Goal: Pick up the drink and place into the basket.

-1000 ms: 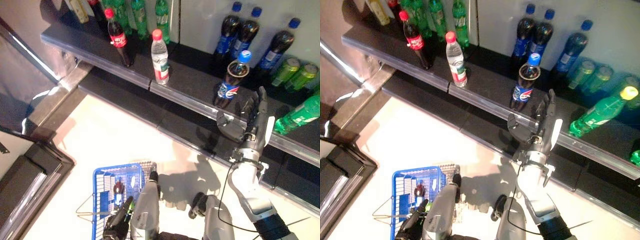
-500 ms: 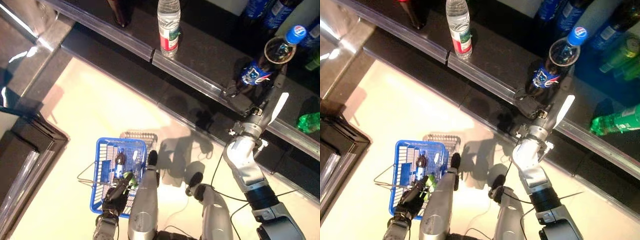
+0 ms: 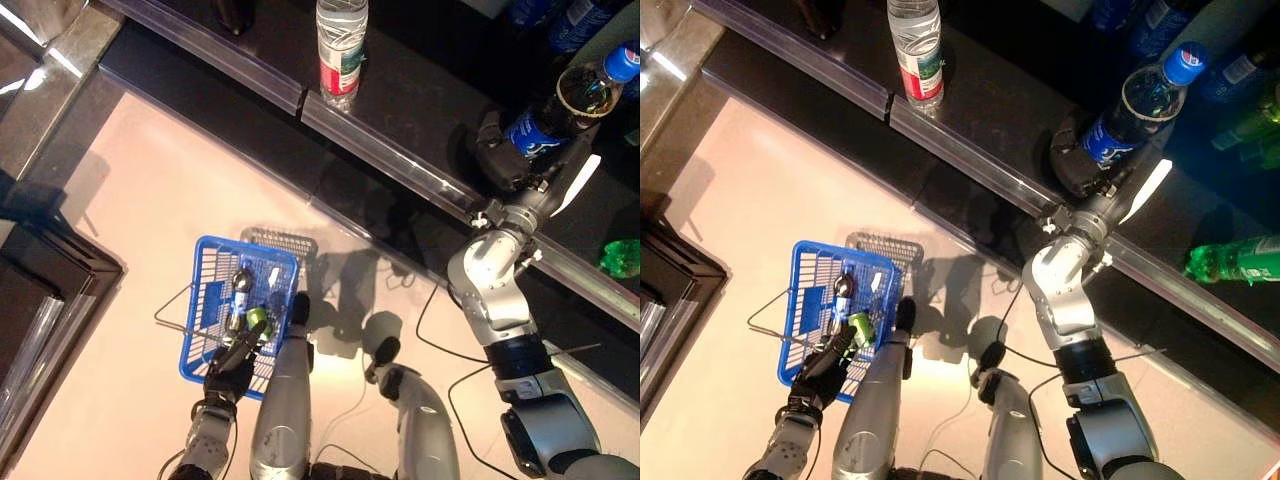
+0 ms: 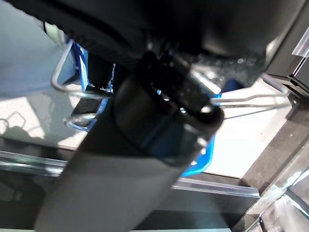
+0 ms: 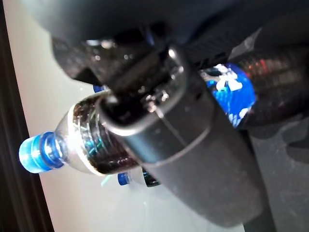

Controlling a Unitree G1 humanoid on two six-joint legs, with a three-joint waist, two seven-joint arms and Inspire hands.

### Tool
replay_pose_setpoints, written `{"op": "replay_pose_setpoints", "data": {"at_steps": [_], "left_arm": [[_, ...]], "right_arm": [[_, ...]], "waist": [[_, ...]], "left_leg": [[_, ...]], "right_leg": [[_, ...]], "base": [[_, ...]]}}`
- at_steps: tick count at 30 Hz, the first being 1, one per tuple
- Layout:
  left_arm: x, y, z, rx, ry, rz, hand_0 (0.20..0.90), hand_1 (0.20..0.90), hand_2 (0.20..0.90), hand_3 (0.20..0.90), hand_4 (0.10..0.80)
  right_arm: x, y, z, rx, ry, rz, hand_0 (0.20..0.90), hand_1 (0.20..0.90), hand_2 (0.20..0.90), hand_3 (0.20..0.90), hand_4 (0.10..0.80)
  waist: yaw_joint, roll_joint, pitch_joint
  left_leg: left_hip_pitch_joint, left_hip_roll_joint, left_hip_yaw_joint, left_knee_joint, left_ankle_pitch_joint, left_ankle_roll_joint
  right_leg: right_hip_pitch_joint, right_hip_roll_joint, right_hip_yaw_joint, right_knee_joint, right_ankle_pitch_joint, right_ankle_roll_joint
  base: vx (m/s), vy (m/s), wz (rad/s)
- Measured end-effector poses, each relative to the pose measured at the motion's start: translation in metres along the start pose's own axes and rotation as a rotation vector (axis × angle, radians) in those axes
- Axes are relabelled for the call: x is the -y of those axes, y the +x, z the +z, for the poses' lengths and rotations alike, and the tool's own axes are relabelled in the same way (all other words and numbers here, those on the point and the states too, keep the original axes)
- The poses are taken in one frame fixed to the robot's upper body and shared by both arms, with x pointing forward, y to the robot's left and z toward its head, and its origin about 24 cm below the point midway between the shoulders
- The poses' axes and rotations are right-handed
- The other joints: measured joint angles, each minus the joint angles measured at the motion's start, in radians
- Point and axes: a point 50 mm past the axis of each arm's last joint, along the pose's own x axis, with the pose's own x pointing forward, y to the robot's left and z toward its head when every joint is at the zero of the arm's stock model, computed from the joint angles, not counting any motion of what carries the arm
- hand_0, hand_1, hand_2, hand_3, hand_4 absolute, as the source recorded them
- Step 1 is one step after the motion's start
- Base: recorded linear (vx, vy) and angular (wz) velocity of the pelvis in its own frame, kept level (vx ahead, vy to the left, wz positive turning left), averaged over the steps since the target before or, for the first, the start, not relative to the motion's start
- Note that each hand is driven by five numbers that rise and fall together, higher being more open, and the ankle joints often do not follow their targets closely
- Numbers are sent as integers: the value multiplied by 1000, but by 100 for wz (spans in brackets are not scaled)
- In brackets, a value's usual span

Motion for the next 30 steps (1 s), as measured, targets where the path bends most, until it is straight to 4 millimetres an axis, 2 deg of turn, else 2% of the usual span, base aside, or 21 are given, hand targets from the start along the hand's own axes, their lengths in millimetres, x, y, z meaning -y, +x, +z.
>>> {"op": "replay_pose_setpoints", "data": {"at_steps": [1, 2, 3, 4, 16, 26, 30], "left_arm": [[3, 2, 1, 4, -1, -13, 300, 300, 300, 200, 100], [5, 2, 1, 4, -2, -19, 300, 300, 300, 200, 100], [7, 3, 1, 3, -1, -26, 300, 300, 300, 200, 100], [8, 3, 1, 4, -2, -31, 300, 300, 300, 200, 100], [18, 9, 0, 8, -9, -61, 300, 300, 300, 200, 100], [24, 10, -8, 13, -34, -72, 300, 300, 300, 200, 100], [22, 7, -10, 22, -43, -63, 300, 300, 300, 200, 100]], "right_arm": [[-2, 2, 3, 8, 11, 0, 900, 900, 900, 900, 800], [-4, 3, 5, 12, 16, 0, 568, 568, 568, 513, 413], [-5, 4, 6, 16, 21, 2, 524, 524, 524, 461, 361], [-7, 5, 8, 21, 27, 4, 300, 300, 300, 200, 100], [-11, 7, 10, 19, 25, 5, 300, 300, 300, 200, 100], [-11, 8, 10, 20, 24, 10, 300, 300, 300, 200, 100], [-7, -8, 5, 13, 20, 78, 300, 300, 300, 200, 100]], "waist": [[0, -1, 0], [0, -1, 0], [0, -1, 0], [-1, -1, 0], [-4, -1, 0], [-10, -1, 0], [-26, -1, 1]], "left_leg": [[-6, -2, 0, 0, 0, 1], [-8, -3, 0, 0, 0, 2], [-10, -5, 1, 0, -1, 3], [-13, -6, 1, 0, -1, 3], [-25, -13, 9, 1, 1, 10], [-25, -27, 29, 10, 4, 20], [-18, -34, 36, 24, 5, 27]], "right_leg": [[-6, -2, 0, -1, 1, 2], [-8, -2, 0, -1, 2, 3], [-11, -2, 0, 1, 3, 4], [-14, -2, 1, 2, 3, 4], [-35, -15, 6, 20, 3, 5], [-60, -33, 30, 62, -1, 8], [-62, -45, 37, 89, -7, 9]], "base": [[-11, 31, 1], [0, 0, 0], [0, 0, 0], [0, 0, 0], [-7, 14, -1], [-44, 25, -3], [-102, 32, 1]]}}
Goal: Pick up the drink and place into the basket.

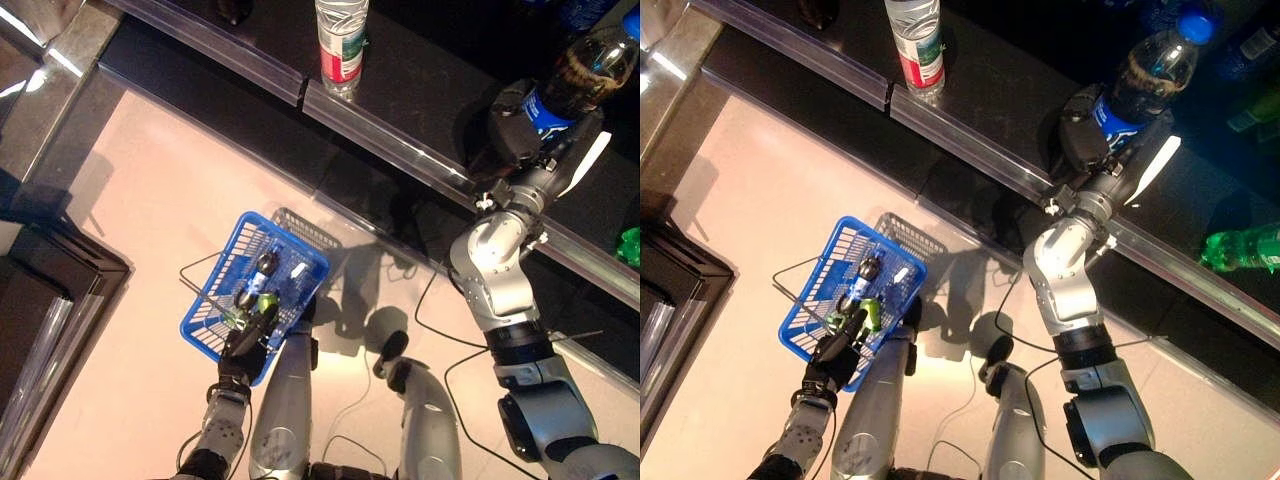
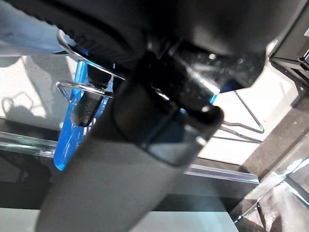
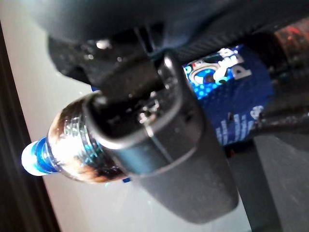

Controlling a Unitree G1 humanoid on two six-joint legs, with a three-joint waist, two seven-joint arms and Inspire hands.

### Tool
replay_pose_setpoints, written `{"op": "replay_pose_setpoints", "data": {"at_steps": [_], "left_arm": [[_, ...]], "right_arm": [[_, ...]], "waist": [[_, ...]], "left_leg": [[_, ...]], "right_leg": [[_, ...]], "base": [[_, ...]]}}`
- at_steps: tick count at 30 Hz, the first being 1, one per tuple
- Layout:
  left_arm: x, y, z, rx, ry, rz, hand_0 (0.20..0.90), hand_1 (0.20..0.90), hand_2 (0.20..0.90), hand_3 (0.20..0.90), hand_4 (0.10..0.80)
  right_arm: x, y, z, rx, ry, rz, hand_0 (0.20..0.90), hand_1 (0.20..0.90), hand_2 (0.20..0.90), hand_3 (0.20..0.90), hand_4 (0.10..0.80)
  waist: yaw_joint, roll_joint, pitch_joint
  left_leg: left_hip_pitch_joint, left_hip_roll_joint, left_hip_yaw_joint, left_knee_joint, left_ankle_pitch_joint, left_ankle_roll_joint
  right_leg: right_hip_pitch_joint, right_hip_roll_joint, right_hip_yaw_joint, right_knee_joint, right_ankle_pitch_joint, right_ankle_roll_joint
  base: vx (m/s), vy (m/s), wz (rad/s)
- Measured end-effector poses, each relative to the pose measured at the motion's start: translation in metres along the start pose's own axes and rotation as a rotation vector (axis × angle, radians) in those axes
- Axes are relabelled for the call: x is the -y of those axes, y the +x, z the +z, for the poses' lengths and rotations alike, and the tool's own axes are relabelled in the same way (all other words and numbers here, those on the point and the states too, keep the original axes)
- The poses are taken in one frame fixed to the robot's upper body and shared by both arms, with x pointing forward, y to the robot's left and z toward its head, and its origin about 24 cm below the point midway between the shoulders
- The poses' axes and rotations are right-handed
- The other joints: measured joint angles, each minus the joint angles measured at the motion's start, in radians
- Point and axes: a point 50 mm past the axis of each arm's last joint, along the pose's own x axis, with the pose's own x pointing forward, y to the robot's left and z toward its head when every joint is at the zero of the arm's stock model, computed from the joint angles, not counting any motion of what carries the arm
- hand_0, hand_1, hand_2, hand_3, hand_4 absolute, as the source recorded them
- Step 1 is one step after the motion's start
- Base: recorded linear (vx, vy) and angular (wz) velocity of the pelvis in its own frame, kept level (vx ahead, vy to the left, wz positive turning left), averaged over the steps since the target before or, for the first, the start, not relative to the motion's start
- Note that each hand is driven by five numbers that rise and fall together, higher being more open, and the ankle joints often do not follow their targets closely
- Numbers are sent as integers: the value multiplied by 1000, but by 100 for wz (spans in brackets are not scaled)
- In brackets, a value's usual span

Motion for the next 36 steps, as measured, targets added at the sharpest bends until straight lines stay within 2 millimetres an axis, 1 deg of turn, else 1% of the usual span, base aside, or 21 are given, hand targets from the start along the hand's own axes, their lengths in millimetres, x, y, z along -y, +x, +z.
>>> {"op": "replay_pose_setpoints", "data": {"at_steps": [2, 4, 5, 7, 10, 15, 20, 22, 25, 26, 27, 30, 32, 35, 36], "left_arm": [[-2, -1, 0, 1, -1, 7, 300, 300, 300, 200, 100], [-5, -4, -1, 5, -3, 18, 300, 300, 300, 200, 100], [-5, -4, -1, 5, -3, 18, 300, 300, 300, 200, 100], [-11, -10, -4, 6, -14, 35, 300, 300, 300, 200, 100], [-12, -16, -6, 6, -25, 29, 300, 300, 300, 200, 100], [-15, -23, -8, 7, -35, 23, 300, 300, 300, 200, 100], [-8, -27, -8, 12, -51, -16, 300, 300, 300, 200, 100], [-5, -27, -8, 1, -73, -31, 300, 300, 300, 200, 100], [0, -28, -9, -26, -68, -63, 300, 300, 300, 200, 100], [3, -30, -7, -34, -61, -89, 300, 300, 300, 200, 100], [5, -31, -6, -39, -55, -100, 300, 300, 300, 200, 100], [11, -30, -4, -63, -30, -138, 300, 300, 300, 200, 100], [13, -29, 0, -69, -2, -152, 300, 300, 300, 200, 100], [14, -30, 5, -99, 113, -187, 300, 300, 300, 200, 100], [17, -30, 8, -106, 140, -209, 300, 300, 300, 200, 100]], "right_arm": [[0, -4, 0, 4, -5, 48, 300, 300, 300, 200, 100], [2, -12, -5, -13, -20, 111, 300, 300, 300, 200, 100], [2, -12, -5, -13, -20, 111, 300, 300, 300, 200, 100], [6, -27, -13, -54, -37, 222, 300, 300, 300, 200, 100], [7, -37, -15, -89, -15, 309, 300, 300, 300, 200, 100], [-3, -58, -21, -155, 24, 493, 300, 300, 300, 200, 100], [-18, -76, -19, -194, 59, 644, 300, 300, 300, 200, 100], [-22, -81, -20, -223, 77, 679, 300, 300, 300, 200, 100], [-24, -83, -21, -251, 89, 689, 300, 300, 300, 200, 100], [-25, -86, -22, -276, 101, 697, 300, 300, 300, 200, 100], [-26, -88, -24, -291, 108, 700, 300, 300, 300, 200, 100], [-26, -91, -28, -321, 91, 708, 300, 300, 300, 200, 100], [-28, -97, -32, -357, 93, 721, 300, 300, 300, 200, 100], [-29, -106, -40, -419, 100, 728, 300, 300, 300, 200, 100], [-31, -109, -41, -442, 116, 732, 300, 300, 300, 200, 100]], "waist": [[-6, 0, 0], [-8, 0, 0], [-8, 0, 0], [-11, 1, 1], [-12, 2, 1], [-9, 3, 2], [-3, 3, 2], [3, 4, 2], [23, 3, 2], [27, 3, 2], [31, 3, 2], [52, 3, 2], [65, 4, 2], [79, 3, 2], [92, 3, 2]], "left_leg": [[16, -1, 12, -1, 2, 2], [43, -1, 18, -4, 1, 4], [43, -1, 18, -4, 1, 4], [85, -1, 23, -13, -1, 6], [105, 2, 24, -22, -3, -1], [156, 5, 24, -33, -1, -3], [204, 3, 22, -57, 5, -13], [229, 3, 16, -67, 5, -14], [252, 1, 15, -81, 7, -16], [258, -2, 12, -87, 13, -14], [261, -4, 10, -89, 17, -13], [260, -7, -1, -91, 25, -23], [266, -8, -12, -91, 25, -23], [287, -10, -19, -95, 25, -23], [289, -12, -23, -96, 25, -23]], "right_leg": [[5, -6, 6, 13, -1, -1], [21, -6, 15, 17, -3, -2], [21, -6, 15, 17, -3, -2], [52, -7, 22, 22, -12, -10], [63, -7, 24, 35, -19, -14], [108, -6, 22, 45, -31, -20], [156, -7, 15, 40, -43, -17], [190, -8, -7, 30, -51, -16], [214, -13, -13, 29, -62, -15], [230, -20, -35, 30, -72, -12], [234, -23, -39, 29, -75, -10], [247, -26, -61, 27, -79, -2], [272, -27, -84, 20, -87, -1], [315, -32, -115, 15, -102, 1], [320, -34, -121, 18, -108, 0]], "base": [[-59, 20, -7], [-55, 21, -8], [-51, 13, -7], [-40, 8, -7], [-9, 3, -1], [-4, 2, 1], [9, -4, 7], [41, -20, 20], [11, -17, 18], [-4, -17, 28], [2, -26, 30], [21, -23, 20], [49, -34, 32], [17, -17, 27], [22, -25, 19]]}}
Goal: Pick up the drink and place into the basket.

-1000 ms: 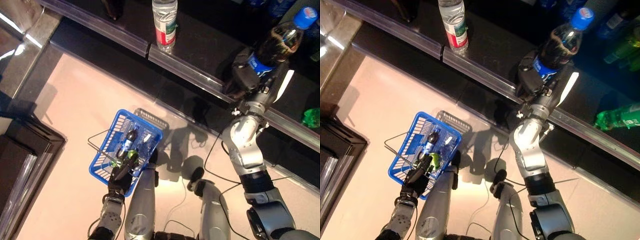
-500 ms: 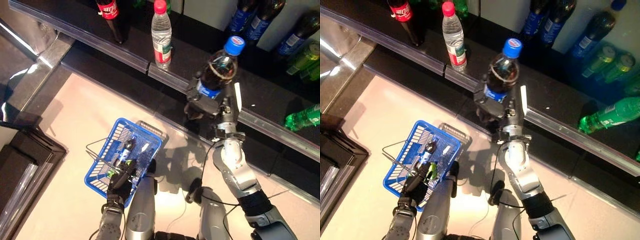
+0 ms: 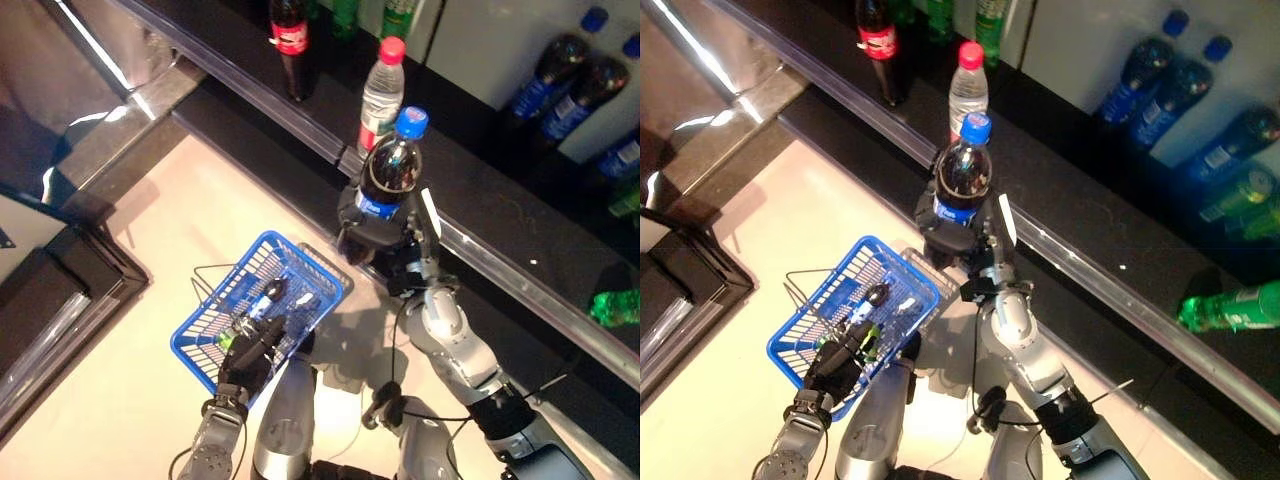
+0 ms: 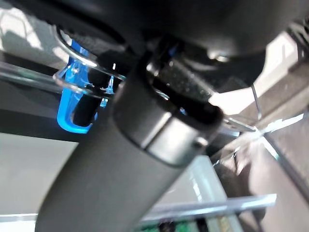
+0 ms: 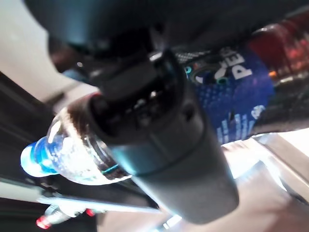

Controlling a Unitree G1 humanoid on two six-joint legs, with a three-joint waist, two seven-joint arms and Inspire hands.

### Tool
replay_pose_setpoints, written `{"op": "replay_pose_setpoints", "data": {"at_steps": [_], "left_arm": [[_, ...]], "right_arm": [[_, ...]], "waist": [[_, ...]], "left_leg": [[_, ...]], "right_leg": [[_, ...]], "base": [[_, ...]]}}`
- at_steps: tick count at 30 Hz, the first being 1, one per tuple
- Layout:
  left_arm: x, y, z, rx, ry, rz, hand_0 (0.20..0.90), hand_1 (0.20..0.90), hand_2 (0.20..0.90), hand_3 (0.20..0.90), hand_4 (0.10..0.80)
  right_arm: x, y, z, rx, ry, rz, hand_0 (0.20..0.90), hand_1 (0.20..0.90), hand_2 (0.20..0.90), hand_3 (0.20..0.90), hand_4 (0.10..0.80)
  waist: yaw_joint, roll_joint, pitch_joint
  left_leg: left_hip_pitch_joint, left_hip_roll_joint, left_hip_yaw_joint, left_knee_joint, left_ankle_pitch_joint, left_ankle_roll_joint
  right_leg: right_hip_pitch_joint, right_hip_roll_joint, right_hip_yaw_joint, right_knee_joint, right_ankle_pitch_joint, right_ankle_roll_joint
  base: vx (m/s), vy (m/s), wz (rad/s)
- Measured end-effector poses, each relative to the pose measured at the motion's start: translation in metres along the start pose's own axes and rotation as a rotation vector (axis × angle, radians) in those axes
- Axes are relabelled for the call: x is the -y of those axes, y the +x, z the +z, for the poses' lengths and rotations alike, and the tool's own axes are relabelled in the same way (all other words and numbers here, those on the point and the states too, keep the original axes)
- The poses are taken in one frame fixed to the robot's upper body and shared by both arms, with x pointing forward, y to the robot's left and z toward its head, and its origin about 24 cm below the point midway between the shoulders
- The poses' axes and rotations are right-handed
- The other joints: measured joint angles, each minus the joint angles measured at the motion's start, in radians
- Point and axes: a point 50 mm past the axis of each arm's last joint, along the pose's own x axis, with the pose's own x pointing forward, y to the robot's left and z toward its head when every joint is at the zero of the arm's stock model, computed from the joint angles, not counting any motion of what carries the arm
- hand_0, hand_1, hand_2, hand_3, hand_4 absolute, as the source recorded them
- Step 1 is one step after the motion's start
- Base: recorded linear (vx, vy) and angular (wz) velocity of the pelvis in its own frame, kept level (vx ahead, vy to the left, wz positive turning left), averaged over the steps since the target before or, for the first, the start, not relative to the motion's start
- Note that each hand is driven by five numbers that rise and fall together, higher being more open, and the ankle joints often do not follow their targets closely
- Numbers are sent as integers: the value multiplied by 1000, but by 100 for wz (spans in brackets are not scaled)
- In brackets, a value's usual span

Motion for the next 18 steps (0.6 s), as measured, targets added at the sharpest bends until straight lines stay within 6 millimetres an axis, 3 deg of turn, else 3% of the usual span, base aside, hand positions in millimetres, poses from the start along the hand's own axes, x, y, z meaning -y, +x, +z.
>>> {"op": "replay_pose_setpoints", "data": {"at_steps": [7, 15, 18], "left_arm": [[18, 2, 7, -72, 82, -133, 300, 300, 300, 200, 100], [31, 3, 16, -141, 147, -253, 300, 300, 300, 200, 100], [34, 1, 13, -177, 132, -299, 300, 300, 300, 200, 100]], "right_arm": [[-5, -4, -36, -161, 45, -27, 300, 300, 300, 200, 100], [11, -12, -79, -337, -26, -149, 300, 300, 300, 200, 100], [11, -16, -87, -370, -54, -171, 300, 300, 300, 200, 100]], "waist": [[29, 0, 0], [79, 1, 0], [86, 1, 0]], "left_leg": [[25, -20, -35, -13, 0, 0], [26, -47, -79, -18, 2, 1], [31, -62, -95, -29, 8, -2]], "right_leg": [[43, -12, -26, 3, -19, 1], [71, -24, -57, 13, -45, 8], [79, -28, -57, 13, -54, 13]], "base": [[28, -44, 18], [51, -33, 20], [8, -16, 19]]}}
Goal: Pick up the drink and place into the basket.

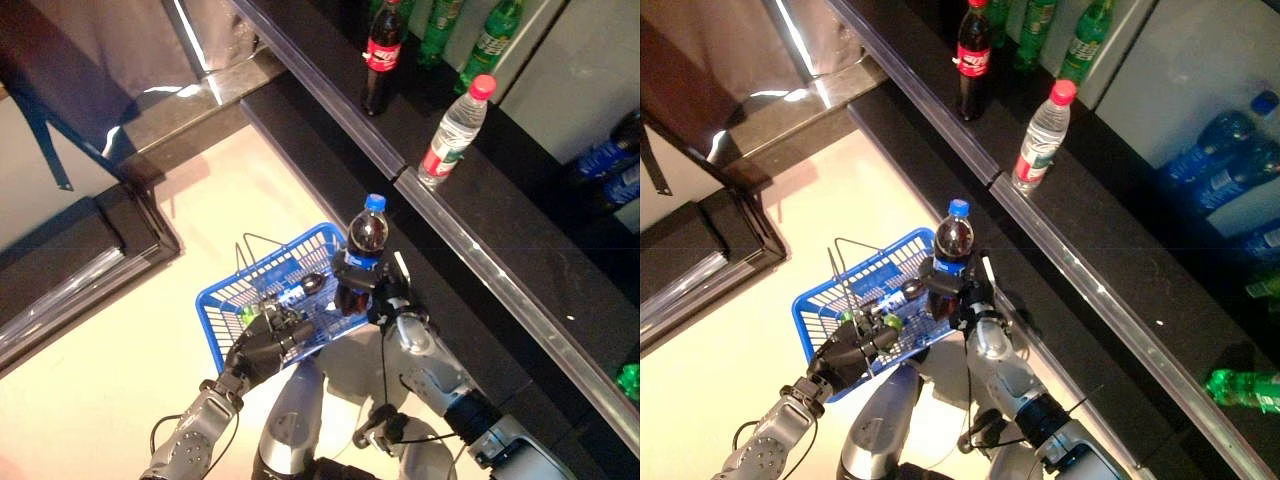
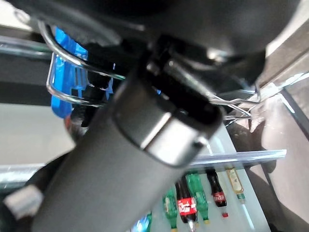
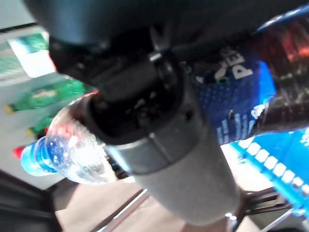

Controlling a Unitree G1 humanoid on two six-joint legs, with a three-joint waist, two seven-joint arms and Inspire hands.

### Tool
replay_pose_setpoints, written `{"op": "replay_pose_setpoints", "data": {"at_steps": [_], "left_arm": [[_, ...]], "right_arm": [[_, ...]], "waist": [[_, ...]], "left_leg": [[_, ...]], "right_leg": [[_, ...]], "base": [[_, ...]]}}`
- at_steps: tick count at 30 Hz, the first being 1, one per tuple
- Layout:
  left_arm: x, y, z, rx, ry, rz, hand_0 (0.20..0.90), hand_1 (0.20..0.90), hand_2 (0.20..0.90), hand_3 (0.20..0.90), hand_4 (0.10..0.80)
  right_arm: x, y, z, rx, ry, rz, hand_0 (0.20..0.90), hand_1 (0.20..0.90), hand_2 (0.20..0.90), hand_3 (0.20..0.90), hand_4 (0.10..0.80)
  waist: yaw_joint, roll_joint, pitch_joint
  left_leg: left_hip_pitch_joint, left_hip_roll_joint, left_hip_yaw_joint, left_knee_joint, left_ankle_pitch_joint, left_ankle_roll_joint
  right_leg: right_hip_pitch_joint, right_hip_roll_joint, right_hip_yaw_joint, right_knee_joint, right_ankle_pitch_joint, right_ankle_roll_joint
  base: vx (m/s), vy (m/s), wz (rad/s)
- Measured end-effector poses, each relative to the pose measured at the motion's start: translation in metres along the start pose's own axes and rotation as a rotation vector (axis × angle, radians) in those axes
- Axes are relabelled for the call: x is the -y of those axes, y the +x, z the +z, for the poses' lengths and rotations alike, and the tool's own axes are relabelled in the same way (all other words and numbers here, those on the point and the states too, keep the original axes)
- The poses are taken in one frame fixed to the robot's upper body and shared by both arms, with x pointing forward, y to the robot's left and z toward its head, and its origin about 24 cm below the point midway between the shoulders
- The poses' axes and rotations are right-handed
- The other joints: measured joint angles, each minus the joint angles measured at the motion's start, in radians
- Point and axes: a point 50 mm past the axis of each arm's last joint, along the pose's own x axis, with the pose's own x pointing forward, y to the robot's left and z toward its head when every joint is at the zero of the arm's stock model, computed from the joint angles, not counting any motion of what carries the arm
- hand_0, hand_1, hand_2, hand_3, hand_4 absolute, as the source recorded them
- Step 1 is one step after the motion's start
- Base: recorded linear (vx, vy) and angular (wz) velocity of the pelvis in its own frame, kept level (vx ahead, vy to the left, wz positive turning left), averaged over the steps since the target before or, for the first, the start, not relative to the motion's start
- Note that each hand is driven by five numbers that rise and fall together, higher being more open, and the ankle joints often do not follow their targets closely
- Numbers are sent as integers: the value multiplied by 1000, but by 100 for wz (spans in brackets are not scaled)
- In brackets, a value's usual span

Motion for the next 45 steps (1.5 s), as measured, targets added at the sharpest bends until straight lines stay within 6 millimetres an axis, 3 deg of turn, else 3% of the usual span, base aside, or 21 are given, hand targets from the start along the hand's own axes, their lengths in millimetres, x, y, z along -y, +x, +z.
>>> {"op": "replay_pose_setpoints", "data": {"at_steps": [8, 18, 28, 35, 40, 45], "left_arm": [[3, 0, 0, -30, -8, -60, 300, 300, 300, 200, 100], [37, 8, 9, -147, 36, -327, 300, 300, 300, 200, 100], [48, 18, 12, -199, 49, -388, 300, 300, 300, 200, 100], [54, 23, 11, -229, 54, -425, 300, 300, 300, 200, 100], [55, 23, 8, -252, 65, -431, 300, 300, 300, 200, 100], [55, 22, 9, -268, 97, -431, 300, 300, 300, 200, 100]], "right_arm": [[-4, 3, -6, -22, 0, -31, 300, 300, 300, 200, 100], [2, 7, -30, -136, 14, -128, 300, 300, 300, 200, 100], [7, 13, -45, -243, 68, -185, 300, 300, 300, 200, 100], [12, 14, -57, -338, 205, -201, 300, 300, 300, 200, 100], [15, 14, -71, -445, 447, -212, 300, 300, 300, 200, 100], [13, 12, -77, -497, 514, -177, 300, 300, 300, 200, 100]], "waist": [[10, 0, 0], [38, 3, 0], [39, 16, 0], [39, 19, 0], [40, 22, 0], [42, 22, 0]], "left_leg": [[0, -4, -15, -2, 2, -3], [-10, -14, -39, -10, 2, -7], [-12, -30, -54, -20, 5, -7], [-16, -33, -58, -20, 5, -7], [-18, -34, -59, -21, 5, -7], [-31, -35, -61, -21, 5, -7]], "right_leg": [[12, 0, -20, -3, -8, 2], [15, -6, -45, 0, -21, 4], [16, -17, -49, -2, -25, 14], [15, -18, -50, -2, -28, 18], [12, -20, -51, -2, -30, 13], [0, -19, -51, -2, -29, 17]], "base": [[1, -23, 7], [12, -6, 7], [-2, 6, 4], [-1, 1, 2], [0, 0, 0], [0, 0, 0]]}}
